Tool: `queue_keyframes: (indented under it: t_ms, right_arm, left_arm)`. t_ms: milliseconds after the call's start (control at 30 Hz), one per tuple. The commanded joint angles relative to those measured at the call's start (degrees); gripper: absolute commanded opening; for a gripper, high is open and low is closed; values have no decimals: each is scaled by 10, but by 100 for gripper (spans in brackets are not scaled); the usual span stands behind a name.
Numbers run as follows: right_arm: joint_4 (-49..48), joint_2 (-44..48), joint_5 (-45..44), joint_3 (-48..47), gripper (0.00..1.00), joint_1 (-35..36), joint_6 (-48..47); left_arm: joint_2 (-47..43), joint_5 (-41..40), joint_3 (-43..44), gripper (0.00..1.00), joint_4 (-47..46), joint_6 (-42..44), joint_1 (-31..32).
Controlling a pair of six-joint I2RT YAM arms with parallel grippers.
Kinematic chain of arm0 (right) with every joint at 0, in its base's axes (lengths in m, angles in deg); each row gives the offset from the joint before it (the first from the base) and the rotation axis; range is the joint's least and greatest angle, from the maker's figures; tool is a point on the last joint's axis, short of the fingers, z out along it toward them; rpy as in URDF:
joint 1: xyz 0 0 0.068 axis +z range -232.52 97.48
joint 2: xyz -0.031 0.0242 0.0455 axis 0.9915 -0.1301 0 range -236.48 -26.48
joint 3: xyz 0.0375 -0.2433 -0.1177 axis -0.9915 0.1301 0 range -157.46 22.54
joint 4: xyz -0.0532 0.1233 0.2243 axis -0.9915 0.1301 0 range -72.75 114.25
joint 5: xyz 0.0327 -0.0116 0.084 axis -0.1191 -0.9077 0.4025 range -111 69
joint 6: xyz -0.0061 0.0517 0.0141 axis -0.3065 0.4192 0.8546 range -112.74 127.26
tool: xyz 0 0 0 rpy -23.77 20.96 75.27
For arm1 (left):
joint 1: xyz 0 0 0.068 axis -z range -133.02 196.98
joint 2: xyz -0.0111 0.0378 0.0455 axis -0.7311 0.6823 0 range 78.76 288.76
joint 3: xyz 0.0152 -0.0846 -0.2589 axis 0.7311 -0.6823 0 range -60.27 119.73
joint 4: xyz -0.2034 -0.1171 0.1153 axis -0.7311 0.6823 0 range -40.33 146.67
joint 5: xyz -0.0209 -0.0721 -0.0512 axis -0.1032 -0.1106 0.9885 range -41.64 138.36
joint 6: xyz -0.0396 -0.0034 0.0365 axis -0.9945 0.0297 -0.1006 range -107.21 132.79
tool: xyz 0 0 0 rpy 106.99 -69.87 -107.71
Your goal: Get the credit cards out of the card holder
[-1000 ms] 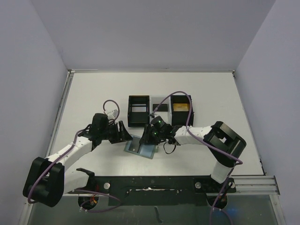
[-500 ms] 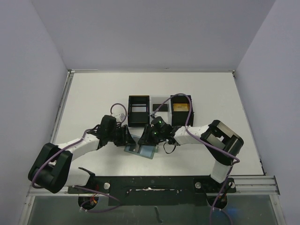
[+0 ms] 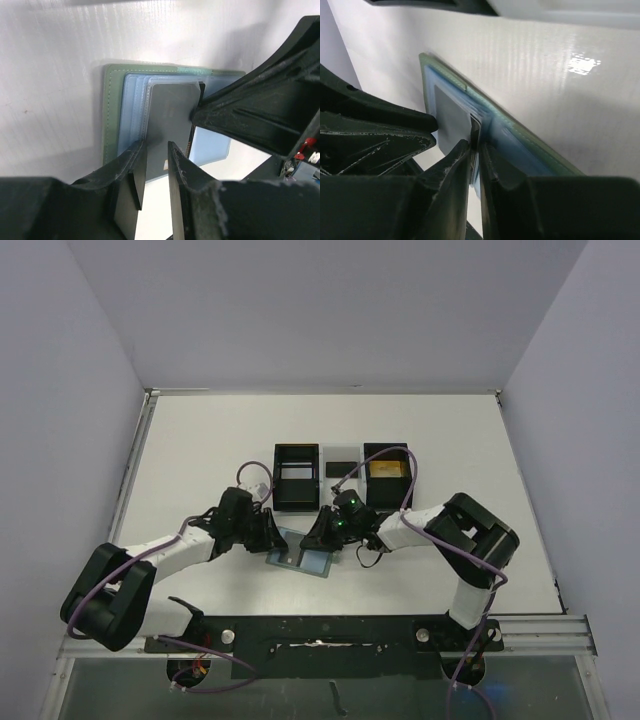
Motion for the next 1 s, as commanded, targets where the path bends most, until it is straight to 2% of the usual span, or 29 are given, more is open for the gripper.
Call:
queue_keyframes:
  t_ms: [0,133,233,400,700,967]
  right_arm:
    - [-63,-13,37,10,11,-6,14]
    - [-41,2,36,11,5,-12,-5]
    - [-47,8,71,15,0,-25,-20]
    - [-27,12,137,11,0,-45,-62]
    - [39,9,189,-5,0,-66,-136]
    - [88,-2,198,-22,0,-75,-178]
  left_arm:
    - [1,-9,-2,22,-15,-15,15]
    - [2,-30,4,21,8,-12,15]
    - [0,-33,4,21,10,-11,15]
    - [1,-33,6,23,13,-1,18]
    - [-8,-44,37,40,49,25,44]
    - [0,-65,76,42,93,55,75]
